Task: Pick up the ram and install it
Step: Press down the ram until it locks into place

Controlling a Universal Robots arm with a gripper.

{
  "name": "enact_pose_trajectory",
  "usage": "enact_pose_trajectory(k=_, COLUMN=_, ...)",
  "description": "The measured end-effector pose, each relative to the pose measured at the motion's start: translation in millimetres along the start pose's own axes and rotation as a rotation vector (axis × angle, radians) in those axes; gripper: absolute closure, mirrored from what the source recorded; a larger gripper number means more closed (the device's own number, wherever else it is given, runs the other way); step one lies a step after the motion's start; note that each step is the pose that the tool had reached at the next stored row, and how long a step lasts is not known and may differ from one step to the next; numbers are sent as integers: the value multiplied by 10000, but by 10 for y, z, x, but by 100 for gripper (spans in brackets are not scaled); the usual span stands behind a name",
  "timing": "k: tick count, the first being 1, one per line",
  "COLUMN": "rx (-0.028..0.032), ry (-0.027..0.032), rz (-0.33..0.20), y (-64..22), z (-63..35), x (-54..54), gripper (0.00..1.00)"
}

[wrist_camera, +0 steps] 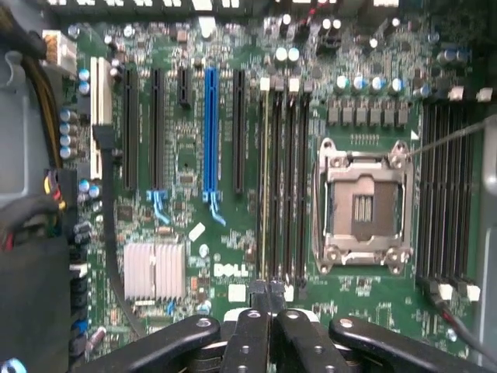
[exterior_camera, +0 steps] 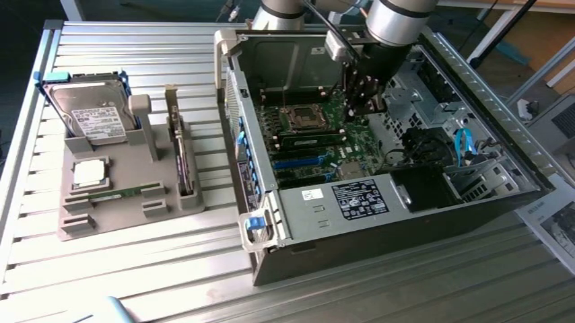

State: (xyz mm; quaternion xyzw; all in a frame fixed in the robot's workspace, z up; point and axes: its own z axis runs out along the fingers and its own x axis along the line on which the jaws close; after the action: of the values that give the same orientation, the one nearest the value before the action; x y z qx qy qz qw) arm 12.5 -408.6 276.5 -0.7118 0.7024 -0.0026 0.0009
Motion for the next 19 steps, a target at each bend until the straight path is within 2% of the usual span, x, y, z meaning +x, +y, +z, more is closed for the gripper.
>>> enact_pose_trajectory(k=2, rx=0, ry=-2, rz=-1, y=99, z=7, x=-7, gripper=90)
enact_pose_trajectory(k=5, rx=0, ry=-1, rz=1, y=316, z=41, x=-16, gripper=90)
enact_pose_trajectory(k=6, rx=0, ry=-1, rz=1, y=414, z=66, x=-21, gripper=90)
enact_pose_trajectory(k=7, rx=-1, ry=-2, rz=0, y=468, z=106, x=-22, gripper=90)
enact_pose_trajectory(k=11, rx=-34, ry=-2, rz=0, y=482, z=245, x=-23, gripper=90)
enact_pose_trajectory(k=19, rx=-56, ry=-2, rz=1, y=483, z=365, x=-23, gripper=90)
